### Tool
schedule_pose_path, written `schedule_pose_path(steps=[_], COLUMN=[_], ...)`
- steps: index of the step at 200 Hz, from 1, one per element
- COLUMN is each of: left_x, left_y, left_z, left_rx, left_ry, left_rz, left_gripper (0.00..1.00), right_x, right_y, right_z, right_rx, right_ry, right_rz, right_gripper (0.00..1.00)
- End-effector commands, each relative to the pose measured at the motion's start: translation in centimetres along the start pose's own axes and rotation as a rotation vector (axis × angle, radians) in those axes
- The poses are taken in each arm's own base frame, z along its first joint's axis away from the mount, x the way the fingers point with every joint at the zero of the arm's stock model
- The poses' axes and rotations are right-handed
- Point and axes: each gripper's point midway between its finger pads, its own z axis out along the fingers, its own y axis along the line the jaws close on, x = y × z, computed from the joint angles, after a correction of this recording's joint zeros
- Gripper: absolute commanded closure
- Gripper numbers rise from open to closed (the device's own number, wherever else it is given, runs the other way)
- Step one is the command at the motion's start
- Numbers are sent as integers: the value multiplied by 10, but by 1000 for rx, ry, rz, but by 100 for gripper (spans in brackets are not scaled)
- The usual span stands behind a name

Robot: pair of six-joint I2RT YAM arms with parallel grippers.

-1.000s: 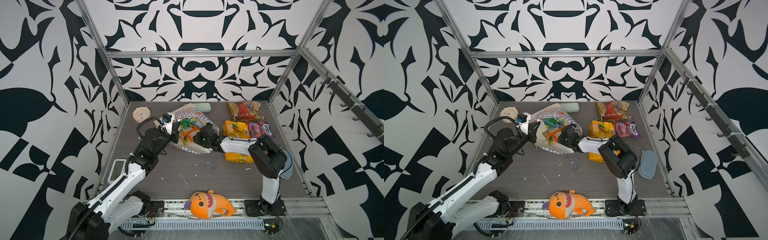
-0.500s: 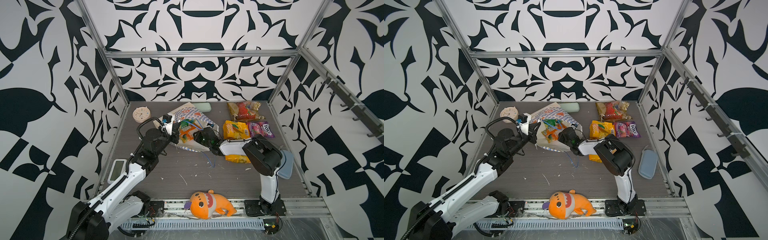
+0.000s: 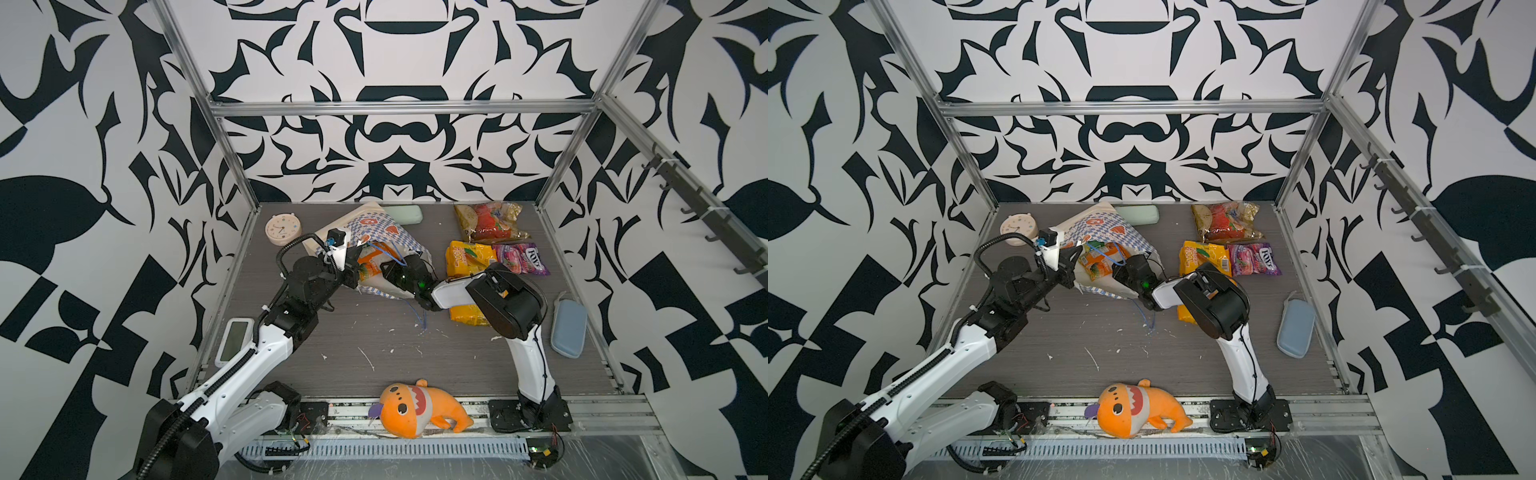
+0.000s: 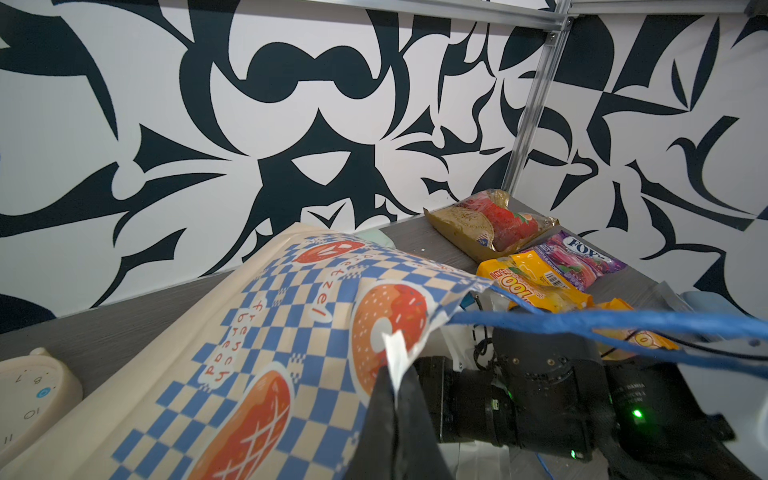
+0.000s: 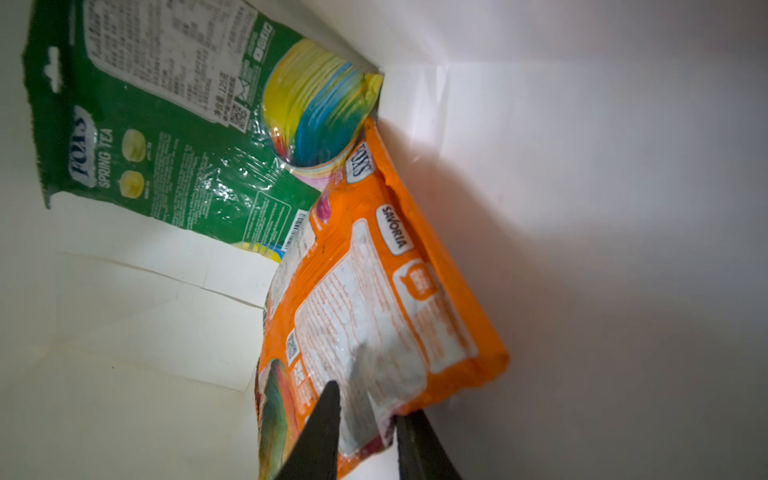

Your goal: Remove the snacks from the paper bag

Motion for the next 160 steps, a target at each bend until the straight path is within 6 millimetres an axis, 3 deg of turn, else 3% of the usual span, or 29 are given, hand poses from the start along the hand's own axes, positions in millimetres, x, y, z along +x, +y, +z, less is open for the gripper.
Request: schedule_pose_path(steps=[1,57,106,160], left_x=[-20,-22,-23,-22], left_y=[-5,-5,-2,5], left_z=[-3,0,4,9], left_rx=[25,27,12,-27], left_ry=[-69,-62,-59,-54], left_rz=[-26,-26,-25,-20], left_gripper=[100,100,100,100], right_x=[-31,-38,-48,-54], right_y=[30,53,79,73], right_z=[-1,-6,-26,-45], right_rx=[-65,-133,-178,-158], right_ry=[-77,-72,-75,-33], right_rz=[10,5,-55,-55], right_gripper=[81,100,100,100])
